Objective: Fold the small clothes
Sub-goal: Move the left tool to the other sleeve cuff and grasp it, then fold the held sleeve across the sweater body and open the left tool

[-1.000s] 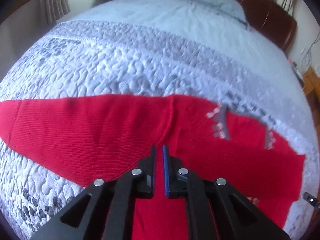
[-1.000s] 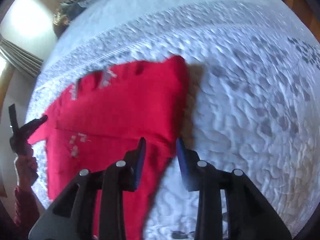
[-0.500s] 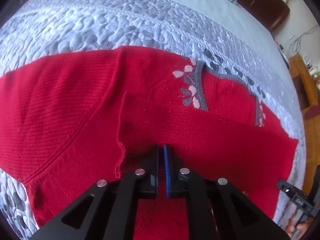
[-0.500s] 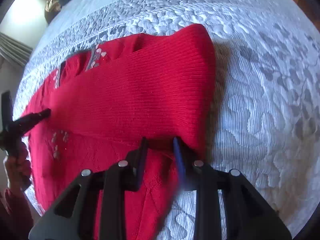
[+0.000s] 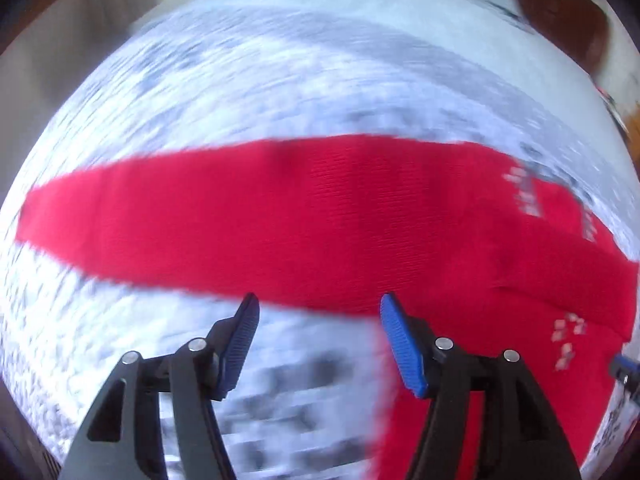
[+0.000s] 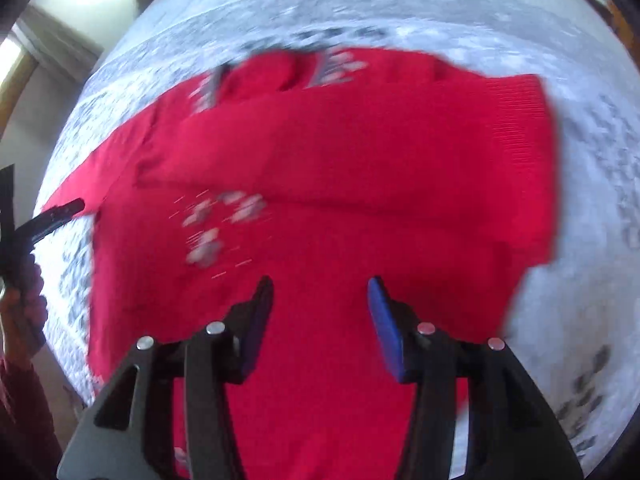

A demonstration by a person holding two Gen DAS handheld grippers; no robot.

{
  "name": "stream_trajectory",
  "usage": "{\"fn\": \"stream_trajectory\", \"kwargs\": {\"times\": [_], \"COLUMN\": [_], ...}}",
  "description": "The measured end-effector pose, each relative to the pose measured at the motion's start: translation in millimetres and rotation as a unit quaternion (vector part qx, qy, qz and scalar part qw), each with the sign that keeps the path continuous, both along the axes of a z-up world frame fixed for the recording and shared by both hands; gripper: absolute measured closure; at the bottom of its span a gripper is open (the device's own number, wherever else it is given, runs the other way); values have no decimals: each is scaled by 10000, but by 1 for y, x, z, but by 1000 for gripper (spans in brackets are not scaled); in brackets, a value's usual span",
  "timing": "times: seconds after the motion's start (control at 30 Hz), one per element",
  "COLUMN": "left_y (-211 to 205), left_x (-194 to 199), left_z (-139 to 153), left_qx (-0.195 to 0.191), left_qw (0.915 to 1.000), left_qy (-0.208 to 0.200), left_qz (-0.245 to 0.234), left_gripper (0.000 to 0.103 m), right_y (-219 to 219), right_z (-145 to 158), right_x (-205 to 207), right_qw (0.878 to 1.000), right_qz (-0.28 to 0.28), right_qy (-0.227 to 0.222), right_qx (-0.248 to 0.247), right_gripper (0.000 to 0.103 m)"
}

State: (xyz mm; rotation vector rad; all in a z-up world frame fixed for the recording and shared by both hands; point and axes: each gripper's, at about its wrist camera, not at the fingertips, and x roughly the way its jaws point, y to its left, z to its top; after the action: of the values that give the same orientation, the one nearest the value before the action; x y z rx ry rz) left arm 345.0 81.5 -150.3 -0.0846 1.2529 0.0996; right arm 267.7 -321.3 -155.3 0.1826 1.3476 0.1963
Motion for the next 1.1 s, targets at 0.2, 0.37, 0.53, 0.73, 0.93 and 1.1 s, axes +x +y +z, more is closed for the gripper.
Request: {"fn": "stream_trajectory", "kwargs": {"times": [0.2, 0.37, 0.53, 0.73, 0.93, 1.1], "left_y": [136, 254, 306, 311, 325, 293], "left_x": [-11, -11, 3, 24, 18, 14], "left_z": [6, 11, 3, 0, 1, 33], "left_qx": [-132, -369, -640, -598, -884, -526], "left_qw": [9920, 9679, 9571, 9590, 9482, 9537], "left_qy": [92, 0, -23, -183, -411, -1074], "left_qz": [1253, 2485, 2824, 2765, 3024, 2761], "left_gripper": [39, 39, 41, 42, 92, 94], "right_y": [67, 93, 100, 104, 104, 100], "right_z": [-2, -5, -20, -31, -33, -34], "right_x": [-9, -13, -12, -10, -7, -9], "right_qw": [9981, 9966, 9961, 9956, 9955, 9956], "right_qz": [612, 794, 798, 828, 858, 876], "right_qy": [-43, -95, 40, 51, 23, -50], "right_qx": [-86, -193, -376, -447, -411, -339], "right_gripper": [50, 45, 44, 44, 43, 42]}}
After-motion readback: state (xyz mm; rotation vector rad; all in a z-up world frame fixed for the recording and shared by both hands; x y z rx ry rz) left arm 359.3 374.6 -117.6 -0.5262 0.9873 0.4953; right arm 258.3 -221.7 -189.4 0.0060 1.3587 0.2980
